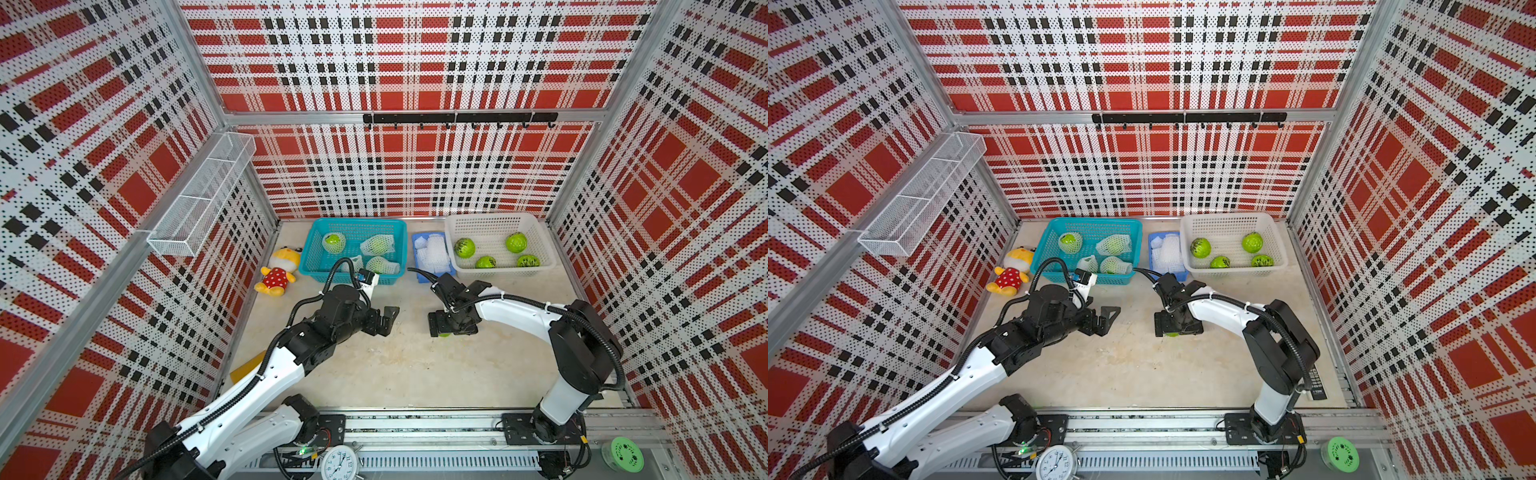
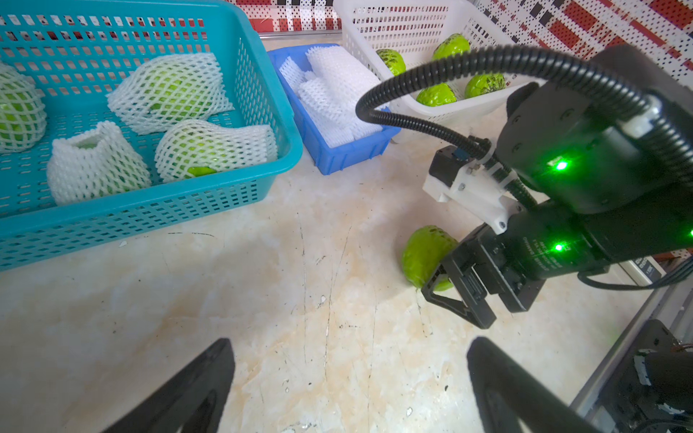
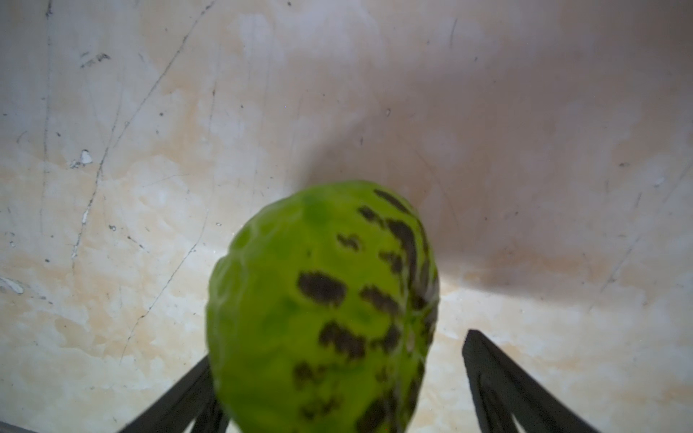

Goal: Sleeve custard apples in foam nets
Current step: Place the custard apple at the center of the board, then pick up the foam net from the storage box.

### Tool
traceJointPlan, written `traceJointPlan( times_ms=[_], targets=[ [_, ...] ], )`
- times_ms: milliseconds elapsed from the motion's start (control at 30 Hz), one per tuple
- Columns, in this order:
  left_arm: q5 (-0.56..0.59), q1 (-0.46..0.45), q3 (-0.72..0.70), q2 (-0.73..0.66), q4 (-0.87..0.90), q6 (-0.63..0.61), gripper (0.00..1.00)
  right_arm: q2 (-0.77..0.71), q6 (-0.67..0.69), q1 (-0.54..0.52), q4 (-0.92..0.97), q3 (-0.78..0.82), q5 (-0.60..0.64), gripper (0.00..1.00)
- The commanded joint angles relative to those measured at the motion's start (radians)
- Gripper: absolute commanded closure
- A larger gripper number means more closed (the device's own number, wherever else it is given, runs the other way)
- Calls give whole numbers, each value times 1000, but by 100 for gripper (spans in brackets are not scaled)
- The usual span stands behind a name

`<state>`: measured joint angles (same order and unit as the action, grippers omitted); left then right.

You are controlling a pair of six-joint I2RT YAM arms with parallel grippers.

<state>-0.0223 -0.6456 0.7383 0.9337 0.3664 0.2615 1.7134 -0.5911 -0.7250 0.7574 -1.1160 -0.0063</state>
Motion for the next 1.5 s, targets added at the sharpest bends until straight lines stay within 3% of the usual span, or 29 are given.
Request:
traceJointPlan(
  times_ms=[0,433,633,733,933,1200,1333,1467],
  targets=[
    [15,0,8,6,-22,16,0,-31,30,-5,-48,-13,27,6],
    [93,1,84,54,-59,-15,0,-100,124,10,-49,-97,83,3],
    [65,23,213,111,-21,-27,1,-169,93,67,-59,-176,124,4],
    [70,26,275,113,20,2,0,-176,86,120,-59,-257,141,9],
    [54,68,340,132,51,32,0,-77,32,195,-112,-378,85,22],
    [33,64,200,195,-177,-10,0,141,92,198,-237,-471,81,28],
    [29,32,263,261,-102,6,0,189,22,202,-253,-542,-31,25],
    [77,0,251,278,-140,-8,0,187,-119,205,-301,-510,-58,21]
  ],
)
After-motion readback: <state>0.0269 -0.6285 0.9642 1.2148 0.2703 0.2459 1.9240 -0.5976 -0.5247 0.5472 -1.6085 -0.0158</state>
